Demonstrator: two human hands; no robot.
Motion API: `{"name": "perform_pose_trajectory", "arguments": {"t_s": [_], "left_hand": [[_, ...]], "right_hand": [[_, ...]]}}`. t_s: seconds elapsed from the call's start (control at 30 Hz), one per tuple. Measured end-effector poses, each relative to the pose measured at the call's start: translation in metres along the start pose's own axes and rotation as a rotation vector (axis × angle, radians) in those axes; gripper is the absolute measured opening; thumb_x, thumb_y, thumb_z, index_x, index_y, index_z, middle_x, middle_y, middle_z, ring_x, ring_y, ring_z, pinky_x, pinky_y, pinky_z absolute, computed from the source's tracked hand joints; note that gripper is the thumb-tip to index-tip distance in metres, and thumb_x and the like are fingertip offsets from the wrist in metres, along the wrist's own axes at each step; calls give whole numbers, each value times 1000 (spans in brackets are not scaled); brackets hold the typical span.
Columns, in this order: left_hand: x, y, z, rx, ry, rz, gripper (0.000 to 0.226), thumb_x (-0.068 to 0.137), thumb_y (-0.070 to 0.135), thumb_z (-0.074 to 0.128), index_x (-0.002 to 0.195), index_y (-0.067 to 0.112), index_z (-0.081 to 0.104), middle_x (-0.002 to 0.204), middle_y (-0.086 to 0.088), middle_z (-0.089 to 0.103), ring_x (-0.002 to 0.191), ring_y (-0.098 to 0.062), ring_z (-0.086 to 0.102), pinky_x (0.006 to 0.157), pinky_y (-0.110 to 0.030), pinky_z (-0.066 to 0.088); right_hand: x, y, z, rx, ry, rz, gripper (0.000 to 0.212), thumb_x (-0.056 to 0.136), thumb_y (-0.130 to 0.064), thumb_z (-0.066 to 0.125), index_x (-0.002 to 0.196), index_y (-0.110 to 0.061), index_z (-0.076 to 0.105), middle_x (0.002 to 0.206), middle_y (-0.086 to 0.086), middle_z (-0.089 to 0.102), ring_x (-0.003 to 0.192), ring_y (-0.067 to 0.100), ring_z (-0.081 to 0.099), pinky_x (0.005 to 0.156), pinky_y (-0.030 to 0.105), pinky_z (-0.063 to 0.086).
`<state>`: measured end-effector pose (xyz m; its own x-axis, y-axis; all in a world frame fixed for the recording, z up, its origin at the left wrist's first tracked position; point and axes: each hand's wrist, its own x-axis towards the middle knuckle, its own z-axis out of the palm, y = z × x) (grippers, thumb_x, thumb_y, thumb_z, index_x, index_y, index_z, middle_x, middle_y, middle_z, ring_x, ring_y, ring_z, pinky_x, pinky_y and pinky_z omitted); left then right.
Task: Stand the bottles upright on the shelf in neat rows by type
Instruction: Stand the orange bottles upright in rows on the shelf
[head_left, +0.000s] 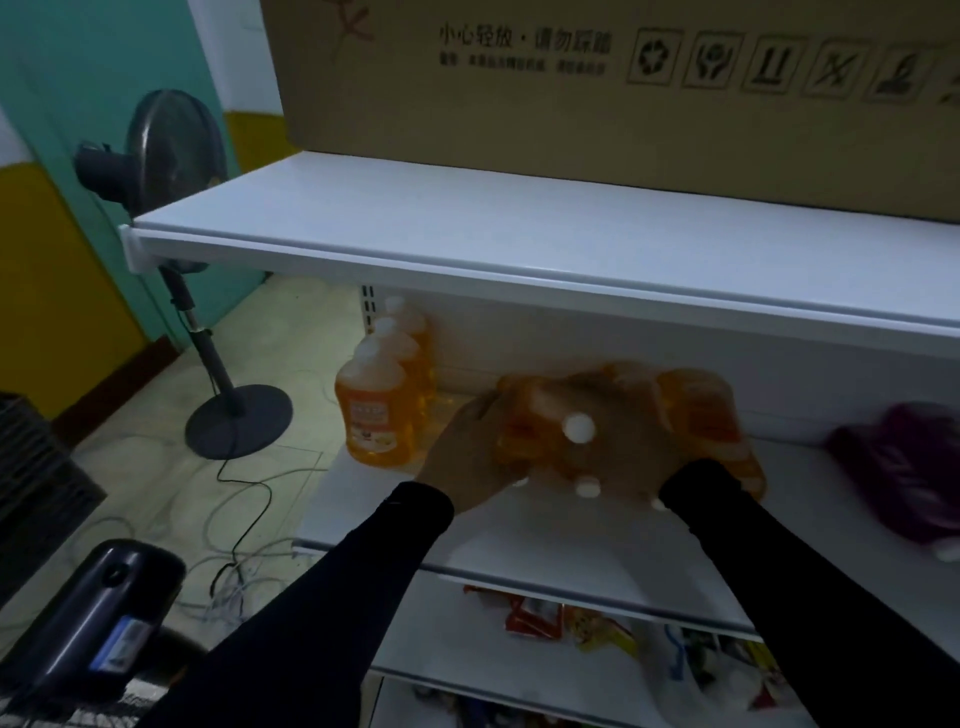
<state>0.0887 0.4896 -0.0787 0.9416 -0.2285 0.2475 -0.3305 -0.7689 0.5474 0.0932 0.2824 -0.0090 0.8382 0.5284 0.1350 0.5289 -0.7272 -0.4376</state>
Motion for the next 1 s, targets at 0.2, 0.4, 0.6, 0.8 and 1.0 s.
{"name": "perform_pose_trajectory", "arguments": {"t_s": [0.2,0.4,0.6,0.8,1.0], "left_hand": [[5,9,5,-531,35,-52,69,68,44,80,126,40,44,116,16,63,110,-6,58,89,-20,47],[-19,0,-4,-677,145,-141,53,76,43,77,116,57,45,113,26,62,103,8,58,81,-15,51],[-72,-38,3,-65,2,-265,92,84,70,48,154,24,11,158,2,24,139,-15,29,110,-31,31],[-89,-66,14,317,-139,-155,96,84,79,25,153,12,19,160,-10,19,146,-23,14,118,-35,9],[-89,-71,19,291,-76,-157,102,79,85,18,151,13,23,158,-9,23,146,-22,16,119,-34,11]], "right_hand": [[9,-15,-31,367,30,42,53,79,-42,75,126,-40,52,127,-22,55,116,-1,51,94,19,42],[42,-22,-3,321,21,43,70,67,-46,83,129,-36,50,120,-17,60,108,5,58,90,23,49],[87,-22,15,391,86,105,78,67,-50,82,135,-29,49,127,-4,60,109,15,60,93,37,52],[121,-21,42,385,188,143,73,71,-38,83,134,-21,50,130,1,57,115,19,55,91,30,45],[119,-12,51,419,229,174,68,68,-41,84,127,-27,54,123,-2,62,110,17,59,88,29,47]]}}
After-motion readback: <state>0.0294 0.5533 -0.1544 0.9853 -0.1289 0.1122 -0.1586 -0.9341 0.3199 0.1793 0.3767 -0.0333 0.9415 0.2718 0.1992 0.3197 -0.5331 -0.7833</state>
